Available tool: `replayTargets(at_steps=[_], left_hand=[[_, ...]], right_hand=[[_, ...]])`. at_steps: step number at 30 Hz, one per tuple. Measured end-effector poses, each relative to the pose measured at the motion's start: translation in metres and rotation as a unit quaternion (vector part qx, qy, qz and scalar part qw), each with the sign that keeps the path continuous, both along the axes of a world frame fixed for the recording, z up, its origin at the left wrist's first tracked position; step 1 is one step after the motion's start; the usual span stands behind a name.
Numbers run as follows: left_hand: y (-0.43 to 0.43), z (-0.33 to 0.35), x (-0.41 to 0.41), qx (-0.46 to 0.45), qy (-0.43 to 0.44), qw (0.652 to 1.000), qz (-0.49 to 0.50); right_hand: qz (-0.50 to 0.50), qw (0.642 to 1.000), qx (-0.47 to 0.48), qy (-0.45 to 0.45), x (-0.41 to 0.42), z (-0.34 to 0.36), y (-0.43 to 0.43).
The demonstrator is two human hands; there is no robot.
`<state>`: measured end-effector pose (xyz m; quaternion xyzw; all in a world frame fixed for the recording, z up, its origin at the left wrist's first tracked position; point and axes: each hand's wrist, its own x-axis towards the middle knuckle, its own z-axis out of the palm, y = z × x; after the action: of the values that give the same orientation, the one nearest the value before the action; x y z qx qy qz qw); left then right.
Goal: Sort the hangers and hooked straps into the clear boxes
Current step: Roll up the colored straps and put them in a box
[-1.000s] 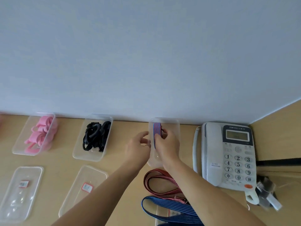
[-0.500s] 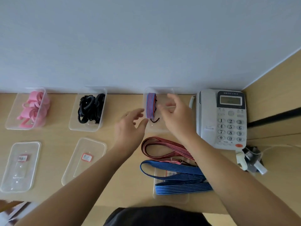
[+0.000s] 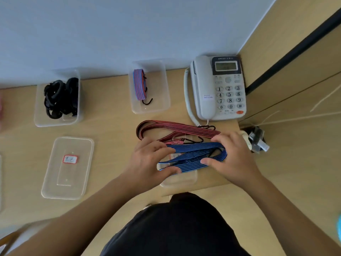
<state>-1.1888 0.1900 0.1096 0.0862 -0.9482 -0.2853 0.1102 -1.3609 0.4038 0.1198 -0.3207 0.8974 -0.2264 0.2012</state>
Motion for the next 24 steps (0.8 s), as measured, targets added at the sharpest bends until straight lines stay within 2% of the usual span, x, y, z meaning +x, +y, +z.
replayTargets(at_steps=[2, 4, 6, 11, 16, 20, 24], left_hand=[[0.003, -0.002, 0.001, -0.021, -0.079, 0.995, -0.053], [0.008, -0.003, 0.001, -0.062, -0.184, 0.976, -0.096], [0.015, -0.010, 0.000, -0.118, -0.225, 0.961, -0.107], [0.032, -0.012, -0.006, -0.163, -0.221, 0.957, -0.095], [0.040, -0.001, -0.005, -0.166, -0.200, 0.963, -0.073], [0.043, 0.020, 0.007, -0.070, -0.113, 0.990, -0.042], [0.043, 0.058, 0.018, 0.017, -0.067, 0.998, -0.006]], right_hand=[[0.049, 0.996, 0.072, 0.006, 0.009, -0.007, 0.005], [0.093, 0.986, 0.135, 0.027, 0.013, -0.014, 0.004], [0.110, 0.977, 0.173, 0.058, 0.015, -0.022, 0.002], [0.082, 0.979, 0.128, 0.132, 0.016, -0.034, 0.001], [0.070, 0.982, 0.103, 0.140, 0.024, -0.029, 0.000], [0.069, 0.989, 0.050, 0.125, 0.031, -0.012, 0.006], [0.043, 0.998, -0.041, 0.014, 0.038, 0.025, 0.011]])
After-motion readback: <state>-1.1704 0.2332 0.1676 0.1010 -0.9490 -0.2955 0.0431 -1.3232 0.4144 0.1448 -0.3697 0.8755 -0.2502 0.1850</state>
